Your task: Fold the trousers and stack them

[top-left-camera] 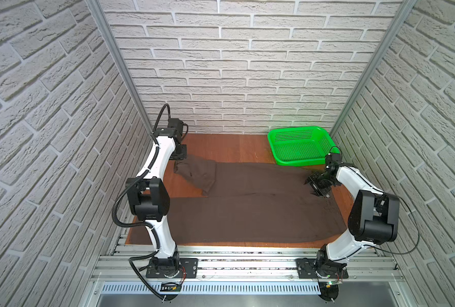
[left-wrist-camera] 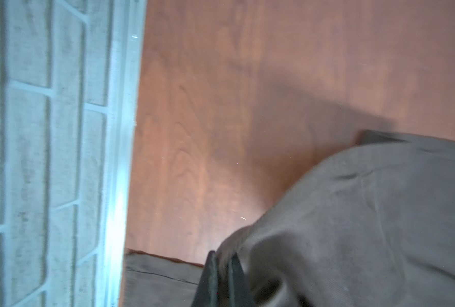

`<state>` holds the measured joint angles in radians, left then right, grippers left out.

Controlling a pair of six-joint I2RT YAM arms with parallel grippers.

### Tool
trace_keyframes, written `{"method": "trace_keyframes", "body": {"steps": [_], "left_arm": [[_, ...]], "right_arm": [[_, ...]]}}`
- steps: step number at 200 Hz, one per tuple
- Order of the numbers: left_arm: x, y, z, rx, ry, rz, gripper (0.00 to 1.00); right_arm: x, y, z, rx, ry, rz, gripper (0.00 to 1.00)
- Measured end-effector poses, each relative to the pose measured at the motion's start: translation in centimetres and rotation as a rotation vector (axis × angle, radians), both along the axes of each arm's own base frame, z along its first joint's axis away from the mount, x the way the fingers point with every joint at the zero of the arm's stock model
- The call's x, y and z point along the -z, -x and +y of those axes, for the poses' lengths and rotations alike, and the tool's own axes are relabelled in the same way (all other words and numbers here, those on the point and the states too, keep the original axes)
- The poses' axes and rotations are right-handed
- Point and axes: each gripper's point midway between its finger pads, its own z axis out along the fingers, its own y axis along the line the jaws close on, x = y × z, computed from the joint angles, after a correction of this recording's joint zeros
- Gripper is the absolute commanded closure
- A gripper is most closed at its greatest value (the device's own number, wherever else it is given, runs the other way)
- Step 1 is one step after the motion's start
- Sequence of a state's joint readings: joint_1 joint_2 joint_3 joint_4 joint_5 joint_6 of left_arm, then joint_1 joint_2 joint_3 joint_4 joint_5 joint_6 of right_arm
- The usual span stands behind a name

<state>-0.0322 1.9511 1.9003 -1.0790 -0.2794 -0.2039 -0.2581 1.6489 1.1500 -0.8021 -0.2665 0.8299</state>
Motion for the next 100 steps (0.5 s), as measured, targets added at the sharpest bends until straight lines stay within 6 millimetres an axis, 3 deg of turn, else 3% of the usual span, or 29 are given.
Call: {"method": "trace_keyframes", "body": {"steps": [55,100], "left_arm": [[4.9,-3.5,3.5,0.017,-0.136,0.121,1.00],[2.8,-7.3,6.2,0.006,-0.229,0.059,1.00]], "right_arm": [[0.1,0.1,-0.1,0.001,0.006,0.006,0.47],[0.1,0.3,-0.2,0.002,0.012,0.012,0.47]]}}
